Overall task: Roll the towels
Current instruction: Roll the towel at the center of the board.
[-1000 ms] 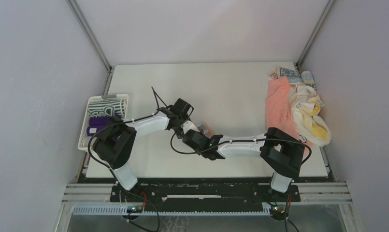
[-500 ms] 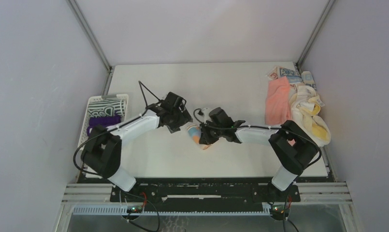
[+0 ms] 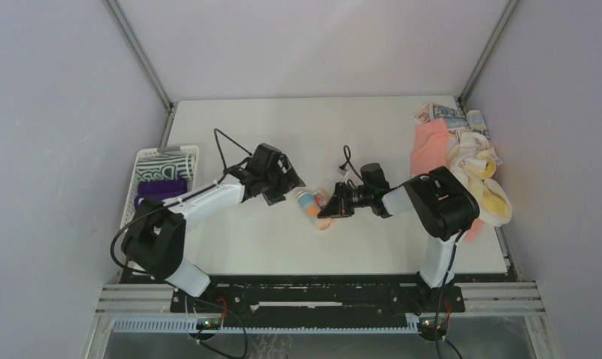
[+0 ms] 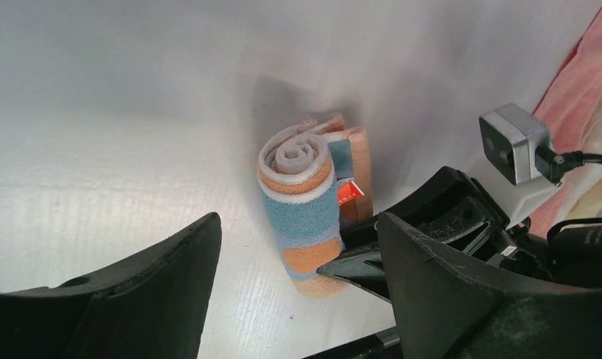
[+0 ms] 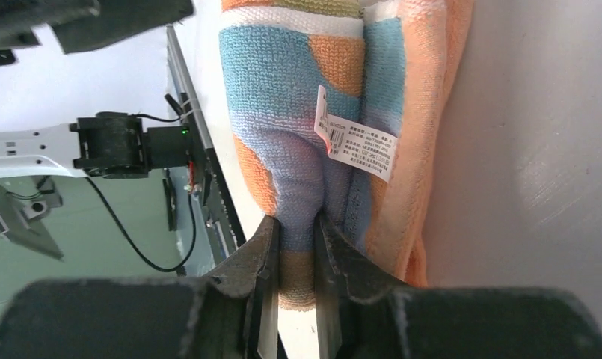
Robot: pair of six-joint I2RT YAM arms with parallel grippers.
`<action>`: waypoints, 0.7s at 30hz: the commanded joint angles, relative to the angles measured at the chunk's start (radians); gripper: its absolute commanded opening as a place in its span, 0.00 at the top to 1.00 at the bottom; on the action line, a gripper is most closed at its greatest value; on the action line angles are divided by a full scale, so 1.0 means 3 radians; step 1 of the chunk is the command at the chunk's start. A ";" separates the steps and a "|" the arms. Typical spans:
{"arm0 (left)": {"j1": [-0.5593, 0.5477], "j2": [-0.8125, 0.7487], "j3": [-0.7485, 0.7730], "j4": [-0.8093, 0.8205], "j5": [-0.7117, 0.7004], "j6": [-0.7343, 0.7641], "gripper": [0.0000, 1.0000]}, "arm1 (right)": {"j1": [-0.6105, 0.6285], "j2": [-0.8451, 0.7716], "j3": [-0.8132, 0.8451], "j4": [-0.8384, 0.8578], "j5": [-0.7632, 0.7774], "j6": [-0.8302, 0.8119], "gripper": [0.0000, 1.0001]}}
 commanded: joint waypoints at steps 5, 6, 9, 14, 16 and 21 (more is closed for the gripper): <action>-0.0115 0.0182 -0.0155 0.0447 0.0327 -0.0036 0.21 | -0.0238 0.0396 -0.0152 -0.0157 -0.0064 0.0179 0.83; -0.0124 0.0191 -0.0161 0.0475 0.0340 -0.0050 0.22 | -0.0251 0.0408 -0.0169 -0.0157 -0.0057 0.0190 0.83; -0.0167 0.0270 -0.0162 0.0501 0.0351 -0.0062 0.24 | -0.0268 0.0438 -0.0183 -0.0257 0.0013 0.0164 0.83; -0.0220 0.0509 -0.0101 0.0567 0.0419 -0.0036 0.37 | -0.0260 0.0470 -0.0186 -0.0303 0.0063 0.0157 0.83; -0.0234 0.0590 -0.0076 0.0579 0.0400 -0.0025 0.41 | -0.0252 0.0442 -0.0186 -0.0360 0.0118 0.0119 0.83; -0.0271 0.0809 -0.0061 0.0611 0.0380 -0.0037 0.52 | -0.0183 0.0234 -0.0156 -0.0527 0.0277 -0.0018 0.80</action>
